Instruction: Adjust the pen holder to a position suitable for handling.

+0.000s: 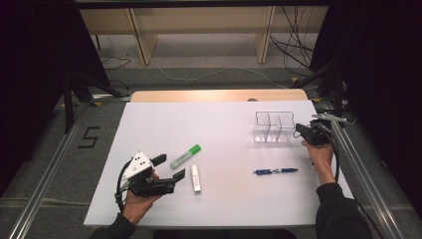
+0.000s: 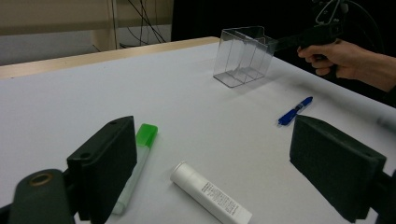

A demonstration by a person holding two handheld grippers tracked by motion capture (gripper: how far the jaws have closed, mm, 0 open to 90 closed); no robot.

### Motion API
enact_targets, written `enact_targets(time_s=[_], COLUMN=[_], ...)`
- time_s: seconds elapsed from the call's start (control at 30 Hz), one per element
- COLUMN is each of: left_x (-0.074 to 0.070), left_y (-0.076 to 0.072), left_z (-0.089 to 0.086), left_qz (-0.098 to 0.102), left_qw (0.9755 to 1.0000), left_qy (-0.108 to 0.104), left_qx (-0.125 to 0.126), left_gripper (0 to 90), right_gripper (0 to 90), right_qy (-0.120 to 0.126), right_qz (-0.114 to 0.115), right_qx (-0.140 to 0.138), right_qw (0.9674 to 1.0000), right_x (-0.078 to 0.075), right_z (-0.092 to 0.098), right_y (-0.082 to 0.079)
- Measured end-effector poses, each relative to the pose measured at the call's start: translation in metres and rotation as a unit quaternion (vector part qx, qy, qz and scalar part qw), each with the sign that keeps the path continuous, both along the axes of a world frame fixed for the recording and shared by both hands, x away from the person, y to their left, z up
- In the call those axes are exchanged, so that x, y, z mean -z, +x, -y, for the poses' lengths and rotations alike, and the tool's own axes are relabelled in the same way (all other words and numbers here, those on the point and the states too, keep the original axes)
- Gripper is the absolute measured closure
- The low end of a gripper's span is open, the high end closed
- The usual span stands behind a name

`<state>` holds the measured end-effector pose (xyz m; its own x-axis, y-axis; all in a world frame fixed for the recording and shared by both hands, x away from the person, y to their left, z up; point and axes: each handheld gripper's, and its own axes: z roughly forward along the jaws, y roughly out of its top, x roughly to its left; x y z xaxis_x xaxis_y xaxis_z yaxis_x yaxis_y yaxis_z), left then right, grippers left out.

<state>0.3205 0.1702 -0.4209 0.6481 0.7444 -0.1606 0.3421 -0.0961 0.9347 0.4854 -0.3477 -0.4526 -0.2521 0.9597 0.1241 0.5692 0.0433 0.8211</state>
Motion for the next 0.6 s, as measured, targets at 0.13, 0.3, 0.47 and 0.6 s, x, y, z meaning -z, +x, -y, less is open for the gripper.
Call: enact_targets(time_s=[0.13, 0.3, 0.47, 0.6], left_x=[0.0, 0.0001, -0.0001, 0.0001], left_y=[-0.0001, 0.0, -0.0001, 0.0], left_z=[0.0002, 0.0, 0.0, 0.0003], left_qz=[0.0, 0.0, 0.0, 0.0], left_qw=[1.0, 1.0, 1.0, 1.0], left_qy=[0.0, 0.0, 0.0, 0.0], left_qx=[0.0, 0.0, 0.0, 0.0], left_gripper=[14.2, 14.2, 14.2, 14.2], right_gripper=[90.0, 90.0, 90.0, 90.0], right_qy=[0.001, 0.002, -0.001, -0.003], right_qz=[-0.001, -0.005, -0.005, -0.004], right_qx=[-0.004, -0.013, -0.014, -0.013], right_qw=[1.0, 0.9999, 0.9999, 0.9999], right_x=[0.0012, 0.003, 0.0027, 0.0014], right_z=[-0.0007, -0.0036, -0.004, -0.0045], right_y=[0.0023, 0.0055, 0.0074, 0.0091])
